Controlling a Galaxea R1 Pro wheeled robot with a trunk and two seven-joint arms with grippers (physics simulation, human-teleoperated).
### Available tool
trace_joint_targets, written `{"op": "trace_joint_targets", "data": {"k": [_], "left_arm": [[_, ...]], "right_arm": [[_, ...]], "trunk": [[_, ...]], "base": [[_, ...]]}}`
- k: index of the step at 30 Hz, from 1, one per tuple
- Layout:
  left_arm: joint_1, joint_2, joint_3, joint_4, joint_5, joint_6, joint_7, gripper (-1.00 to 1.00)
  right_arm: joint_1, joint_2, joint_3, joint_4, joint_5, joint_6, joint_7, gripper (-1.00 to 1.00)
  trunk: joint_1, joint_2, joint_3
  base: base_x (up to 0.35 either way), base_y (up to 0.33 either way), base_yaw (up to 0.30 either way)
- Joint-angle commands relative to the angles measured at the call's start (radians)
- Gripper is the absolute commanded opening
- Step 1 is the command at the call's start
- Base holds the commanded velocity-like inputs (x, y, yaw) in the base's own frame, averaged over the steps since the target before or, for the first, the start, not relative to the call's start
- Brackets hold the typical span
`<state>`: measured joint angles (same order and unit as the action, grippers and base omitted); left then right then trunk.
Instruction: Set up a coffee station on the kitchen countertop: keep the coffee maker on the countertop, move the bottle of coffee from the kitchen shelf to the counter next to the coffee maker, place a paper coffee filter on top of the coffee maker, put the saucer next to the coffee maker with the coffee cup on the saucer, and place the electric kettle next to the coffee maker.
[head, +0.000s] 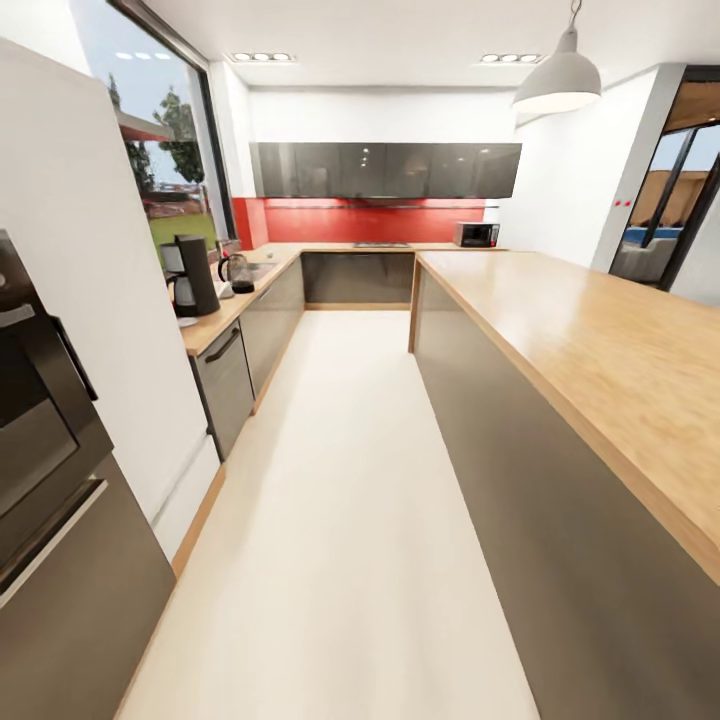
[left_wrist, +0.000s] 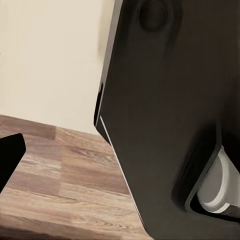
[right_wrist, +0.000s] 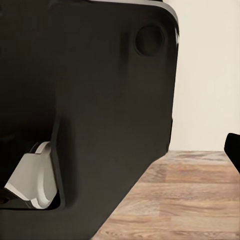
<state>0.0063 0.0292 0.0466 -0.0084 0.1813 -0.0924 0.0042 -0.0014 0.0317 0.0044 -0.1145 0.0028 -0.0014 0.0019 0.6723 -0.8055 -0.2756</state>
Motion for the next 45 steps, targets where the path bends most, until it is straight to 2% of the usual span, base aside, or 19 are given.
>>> {"op": "trace_joint_targets", "data": {"k": [1, 12, 19, 23, 30, 34, 37, 39, 45], "left_arm": [[0.0, 0.0, 0.004, -0.001, 0.003, -0.002, 0.0, 1.0], [-0.003, 0.009, 0.001, -0.003, 0.001, -0.004, 0.0, 1.0], [-0.001, 0.006, -0.002, -0.002, -0.002, -0.038, 0.0, 1.0], [0.001, 0.014, 0.005, -0.001, 0.004, -0.043, 0.002, 1.0], [-0.007, 0.008, 0.004, -0.017, 0.007, -0.041, 0.004, 1.0], [-0.011, 0.018, 0.003, -0.05, 0.003, -0.036, 0.006, 1.0], [-0.017, 0.04, 0.002, -0.075, 0.003, -0.036, 0.006, 1.0], [-0.041, 0.061, 0.002, -0.106, 0.003, -0.037, 0.007, 1.0], [-0.126, 0.075, 0.002, -0.16, 0.001, -0.041, 0.004, 1.0]], "right_arm": [[0.0, 0.0, 0.0, -0.001, 0.0, 0.0, 0.0, 1.0], [0.0, 0.001, -0.001, -0.002, -0.001, -0.002, -0.003, 1.0], [0.0, 0.002, -0.001, -0.008, -0.003, -0.018, 0.003, 1.0], [0.0, 0.002, -0.003, -0.008, -0.005, -0.03, 0.003, 1.0], [0.0, 0.002, -0.003, -0.01, -0.005, -0.032, 0.001, 1.0], [0.0, 0.002, -0.003, -0.01, -0.003, -0.032, 0.001, 1.0], [0.0, 0.0, -0.004, -0.015, -0.004, -0.033, -0.001, 1.0], [0.0, -0.002, -0.004, -0.049, -0.004, -0.033, -0.004, 1.0], [0.0, -0.015, -0.006, -0.166, -0.003, -0.035, -0.008, 1.0]], "trunk": [[-0.004, 0.006, 0.002], [-0.046, 0.083, 0.037], [-0.073, 0.132, 0.059], [-0.088, 0.16, 0.071], [-0.115, 0.209, 0.093], [-0.13, 0.237, 0.106], [-0.142, 0.258, 0.115], [-0.149, 0.272, 0.121], [-0.172, 0.314, 0.14]], "base": [[0.0, 0.0, 0.002], [0.0, 0.0, 0.0], [0.0, 0.0, 0.0], [0.0, 0.0, 0.0], [0.0, 0.0, 0.0], [0.0, 0.0, 0.0], [0.0, 0.0, 0.0], [0.0, 0.0, 0.0], [0.0, 0.0, 0.0]]}}
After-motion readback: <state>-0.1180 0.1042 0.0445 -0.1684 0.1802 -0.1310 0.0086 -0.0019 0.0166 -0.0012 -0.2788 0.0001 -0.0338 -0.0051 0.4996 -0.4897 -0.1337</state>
